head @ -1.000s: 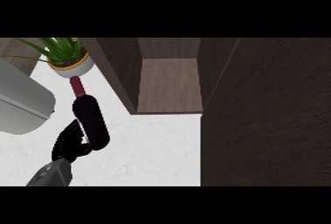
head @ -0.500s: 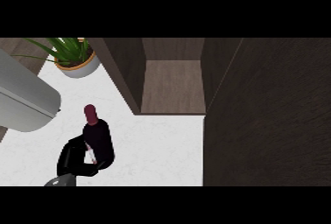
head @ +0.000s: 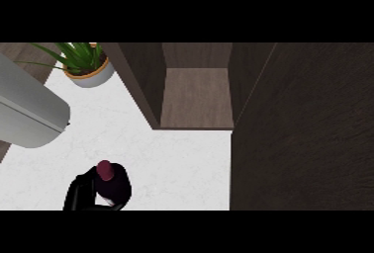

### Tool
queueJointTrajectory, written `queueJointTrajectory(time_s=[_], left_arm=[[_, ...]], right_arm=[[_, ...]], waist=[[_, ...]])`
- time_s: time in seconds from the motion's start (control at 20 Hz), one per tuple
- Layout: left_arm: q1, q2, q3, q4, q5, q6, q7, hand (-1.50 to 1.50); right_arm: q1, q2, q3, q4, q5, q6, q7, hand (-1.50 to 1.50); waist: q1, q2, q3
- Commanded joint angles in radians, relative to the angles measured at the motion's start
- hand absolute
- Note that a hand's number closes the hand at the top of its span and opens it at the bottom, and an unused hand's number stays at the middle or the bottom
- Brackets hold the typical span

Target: Pick up the wine, place it into the cabinet and close the cabinet

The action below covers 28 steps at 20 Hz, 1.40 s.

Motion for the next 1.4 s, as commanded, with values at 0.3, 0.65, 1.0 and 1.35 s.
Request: queueJointTrajectory(time_s=[0.3,0.65,1.0,1.35], left_arm=[[0.250,-0.101,-0.118,-0.389,0.055,-0.060,0.075,1.50],[0.358,-0.116,-0.267,-0.856,0.191,0.081,0.418,1.50],[0.418,-0.117,-0.405,-1.098,0.185,0.247,0.520,1.50],[0.188,-0.117,-0.532,-1.038,0.217,0.507,0.594,1.50]], right_arm=[[0.034,0.015,0.015,-0.017,-0.003,0.013,-0.011,-1.50],[-0.010,-0.003,-0.013,0.007,-0.018,0.005,-0.003,-1.50],[0.063,-0.005,0.003,-0.059,-0.053,0.032,0.021,-1.50],[0.016,0.020,0.023,0.026,0.014,0.023,-0.046,-1.50]], waist=[[-0.009,0.010,-0.013],[-0.009,0.010,-0.012],[-0.014,0.010,-0.013],[-0.020,0.013,-0.014]])
